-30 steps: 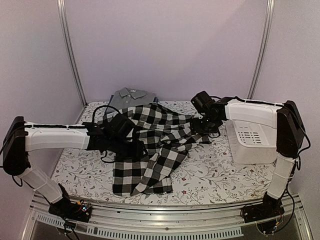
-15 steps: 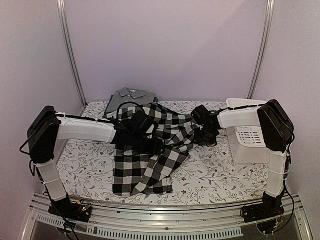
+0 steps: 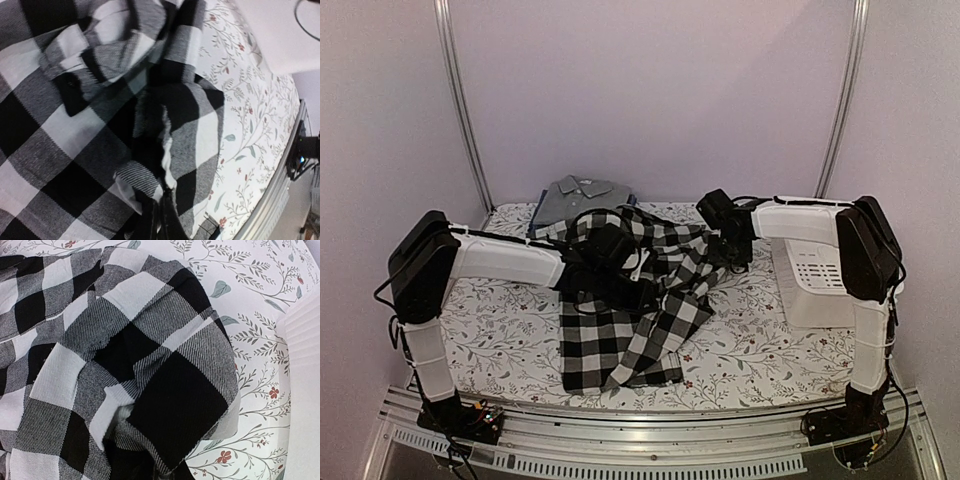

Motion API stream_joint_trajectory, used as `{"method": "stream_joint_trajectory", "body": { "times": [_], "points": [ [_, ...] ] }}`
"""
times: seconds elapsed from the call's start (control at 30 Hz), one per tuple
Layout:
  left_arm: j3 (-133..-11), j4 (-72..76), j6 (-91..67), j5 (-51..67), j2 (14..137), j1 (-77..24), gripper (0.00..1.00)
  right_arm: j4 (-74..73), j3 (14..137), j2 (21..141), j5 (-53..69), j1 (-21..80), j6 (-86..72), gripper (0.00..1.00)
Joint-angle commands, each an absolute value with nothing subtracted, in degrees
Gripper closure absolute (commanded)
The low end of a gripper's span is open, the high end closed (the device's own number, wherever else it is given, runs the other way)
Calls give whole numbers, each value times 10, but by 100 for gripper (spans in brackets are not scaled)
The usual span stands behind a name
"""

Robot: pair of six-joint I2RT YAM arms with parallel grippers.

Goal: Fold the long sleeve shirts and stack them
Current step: Flatten out the crumpled shirt at the center of the board.

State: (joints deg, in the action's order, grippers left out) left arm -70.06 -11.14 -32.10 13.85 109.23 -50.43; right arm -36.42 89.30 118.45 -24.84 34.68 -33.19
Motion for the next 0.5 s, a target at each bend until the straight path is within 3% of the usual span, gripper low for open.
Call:
{"method": "stream_joint_trajectory", "body": {
  "times": [0.0,0.1,0.3,0.47],
  "points": [
    [-713,-81,-304,187,1068,-537,100,-406,917,1194,-280,341,-315,94],
    [-710,-72,-301,197,1064,-552,100,-408,915,1186,-272,341,-311,88],
    [-721,-65,-291,225,1069,-592,100,-413,903,1148,-241,353,-299,42],
    [-741,-76,-275,257,1084,-637,100,-427,874,1094,-230,391,-297,25]
  ]
}}
